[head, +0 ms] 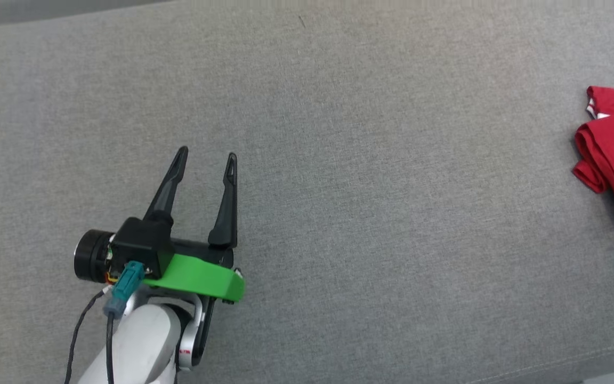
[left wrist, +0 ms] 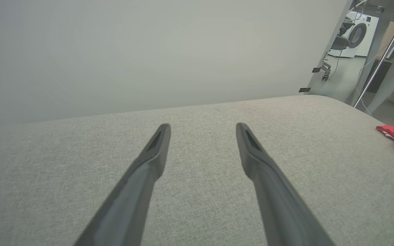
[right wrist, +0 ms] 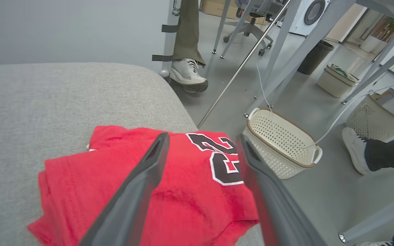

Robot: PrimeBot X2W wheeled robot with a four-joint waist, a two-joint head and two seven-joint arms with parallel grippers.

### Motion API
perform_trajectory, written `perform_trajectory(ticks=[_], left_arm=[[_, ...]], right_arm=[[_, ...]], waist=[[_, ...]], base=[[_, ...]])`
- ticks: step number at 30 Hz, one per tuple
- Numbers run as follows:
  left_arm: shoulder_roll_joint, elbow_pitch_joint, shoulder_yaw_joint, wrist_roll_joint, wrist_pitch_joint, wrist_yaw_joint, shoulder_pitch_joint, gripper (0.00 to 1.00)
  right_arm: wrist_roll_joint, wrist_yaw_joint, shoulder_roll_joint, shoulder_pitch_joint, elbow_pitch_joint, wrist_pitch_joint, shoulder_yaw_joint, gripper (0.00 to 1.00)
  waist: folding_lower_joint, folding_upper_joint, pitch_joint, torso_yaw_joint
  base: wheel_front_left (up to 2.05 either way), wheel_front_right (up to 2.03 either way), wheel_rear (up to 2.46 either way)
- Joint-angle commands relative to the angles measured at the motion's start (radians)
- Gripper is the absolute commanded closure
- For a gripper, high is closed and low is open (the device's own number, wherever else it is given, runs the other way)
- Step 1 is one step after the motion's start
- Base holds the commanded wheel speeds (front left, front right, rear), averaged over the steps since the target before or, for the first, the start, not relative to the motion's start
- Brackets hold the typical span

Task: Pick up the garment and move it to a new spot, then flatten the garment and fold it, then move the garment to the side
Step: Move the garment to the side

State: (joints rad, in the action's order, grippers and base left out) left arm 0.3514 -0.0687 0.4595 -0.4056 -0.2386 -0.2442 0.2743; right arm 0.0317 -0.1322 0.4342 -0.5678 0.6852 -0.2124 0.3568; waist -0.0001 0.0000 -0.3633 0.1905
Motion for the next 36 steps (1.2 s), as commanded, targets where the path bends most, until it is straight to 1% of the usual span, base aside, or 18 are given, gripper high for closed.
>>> perform_trajectory(ticks=[1, 4, 10, 14, 19, 26, 31, 36], left_arm=[[-0.002, 0.009, -0.002, -0.004, -0.009, -0.004, -0.019, 0.00], [-0.008, 0.024, -0.008, -0.015, -0.013, -0.008, -0.050, 0.00], [-0.020, 0.054, -0.021, -0.031, -0.019, -0.008, -0.107, 0.00], [-0.016, 0.066, -0.039, -0.040, -0.021, -0.007, -0.139, 0.00], [0.001, 0.060, -0.088, -0.049, -0.022, -0.016, -0.176, 0.00], [0.017, 0.065, -0.148, -0.059, -0.023, -0.013, -0.207, 0.00], [0.022, 0.068, -0.175, -0.066, -0.023, -0.002, -0.234, 0.00], [0.015, 0.083, -0.176, -0.064, -0.023, 0.007, -0.262, 0.00]], right_arm=[[0.004, 0.002, -0.022, 0.026, -0.018, -0.010, -0.001, 0.00], [0.031, 0.002, -0.082, 0.090, -0.080, -0.020, -0.020, 0.00], [0.057, 0.002, -0.178, 0.230, -0.214, -0.008, -0.076, 0.00], [0.082, 0.002, -0.219, 0.315, -0.315, 0.029, -0.124, 0.00], [0.093, 0.002, -0.273, 0.402, -0.467, 0.072, -0.186, 0.00], [0.093, 0.002, -0.306, 0.469, -0.625, 0.131, -0.267, 0.00], [0.079, 0.002, -0.324, 0.506, -0.713, 0.150, -0.287, 0.00], [0.072, 0.002, -0.340, 0.562, -0.771, 0.174, -0.295, 0.00]], waist=[[0.0001, 0.0000, 0.086, -0.042], [0.0001, 0.0000, 0.128, -0.063], [0.0001, 0.0000, 0.212, -0.116], [0.0001, 0.0000, 0.251, -0.154], [0.0001, 0.0000, 0.275, -0.187], [0.0001, 0.0000, 0.302, -0.216], [0.0001, 0.0000, 0.324, -0.219], [0.0001, 0.0000, 0.351, -0.214]], base=[[0.00, 0.00, 0.00], [0.00, 0.00, 0.00], [0.00, 0.00, 0.00], [0.00, 0.00, 0.00], [0.00, 0.00, 0.00], [0.00, 0.00, 0.00], [0.00, 0.00, 0.00], [0.00, 0.00, 0.00]])
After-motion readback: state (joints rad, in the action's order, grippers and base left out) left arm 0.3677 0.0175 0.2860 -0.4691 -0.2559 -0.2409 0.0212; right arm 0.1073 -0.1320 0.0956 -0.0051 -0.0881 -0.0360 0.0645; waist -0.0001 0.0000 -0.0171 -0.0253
